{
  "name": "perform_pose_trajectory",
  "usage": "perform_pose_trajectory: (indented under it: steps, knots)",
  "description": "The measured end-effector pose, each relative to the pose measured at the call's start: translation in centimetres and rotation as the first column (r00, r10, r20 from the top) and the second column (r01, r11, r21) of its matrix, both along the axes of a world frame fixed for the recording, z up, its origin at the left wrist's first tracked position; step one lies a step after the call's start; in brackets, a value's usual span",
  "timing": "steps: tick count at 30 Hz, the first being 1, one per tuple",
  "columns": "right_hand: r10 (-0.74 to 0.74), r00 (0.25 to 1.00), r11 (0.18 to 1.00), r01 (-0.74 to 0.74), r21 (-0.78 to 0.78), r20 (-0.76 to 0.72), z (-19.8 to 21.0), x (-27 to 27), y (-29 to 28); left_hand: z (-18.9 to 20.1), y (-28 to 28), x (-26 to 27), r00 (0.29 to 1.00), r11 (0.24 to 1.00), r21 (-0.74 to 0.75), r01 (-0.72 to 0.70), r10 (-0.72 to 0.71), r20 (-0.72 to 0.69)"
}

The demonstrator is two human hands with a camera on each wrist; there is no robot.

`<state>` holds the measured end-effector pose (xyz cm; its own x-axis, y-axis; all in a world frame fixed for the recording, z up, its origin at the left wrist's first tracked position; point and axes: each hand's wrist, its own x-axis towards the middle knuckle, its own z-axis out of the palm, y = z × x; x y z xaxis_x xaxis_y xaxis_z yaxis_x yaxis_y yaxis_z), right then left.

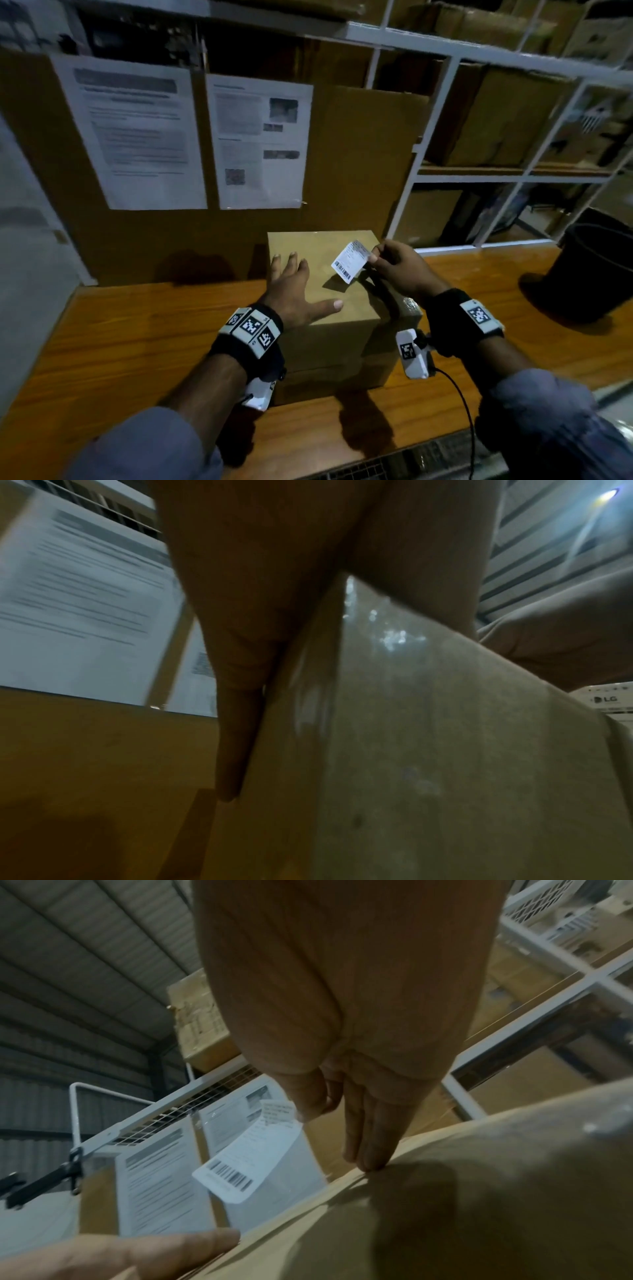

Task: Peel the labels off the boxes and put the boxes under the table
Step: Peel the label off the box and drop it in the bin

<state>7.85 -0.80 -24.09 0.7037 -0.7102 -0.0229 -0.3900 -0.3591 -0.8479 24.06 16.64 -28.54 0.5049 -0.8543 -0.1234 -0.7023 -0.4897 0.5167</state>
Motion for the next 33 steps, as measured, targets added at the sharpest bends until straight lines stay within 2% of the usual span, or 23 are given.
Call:
perform_pose_trajectory:
  steps: [5,11,15,18,25,29,33]
  knots:
    - [-0.088,0.987,0.996,0.086,0.024,0.133,0.1,-3.4,-4.5,-0.5,-4.7,-2.2,1.000,1.000,-0.007,-0.021,0.021,-0.010]
    - [-0.193,0.975,0.981,0.196,-0.009,0.113,0.4,-6.4,-9.1,-0.6,-9.1,-3.3,0.999,0.999,0.000,-0.040,0.040,0.026]
    - [-0.260,0.955,0.962,0.269,-0.048,0.141,0.1,-7.6,-10.8,-0.3,-11.6,-4.4,0.999,1.000,0.001,0.026,-0.026,0.038]
    - [-0.320,0.930,0.945,0.327,-0.009,0.180,-0.3,-8.7,-11.4,-0.3,-13.3,-5.2,0.997,0.998,-0.003,0.066,-0.065,0.036]
    - [-0.434,0.885,0.892,0.448,-0.058,0.171,0.3,-12.9,-14.0,-0.4,-18.0,-7.6,0.982,0.982,-0.019,0.185,-0.185,0.031]
    - [-0.524,0.834,0.834,0.544,-0.097,0.173,1.0,-16.5,-17.9,-0.5,-22.0,-9.6,0.972,0.972,-0.018,0.234,-0.234,0.010]
    - [-0.608,0.765,0.773,0.631,-0.061,0.213,1.0,-20.6,-23.4,-0.5,-25.9,-11.8,0.968,0.968,-0.012,0.250,-0.250,-0.004]
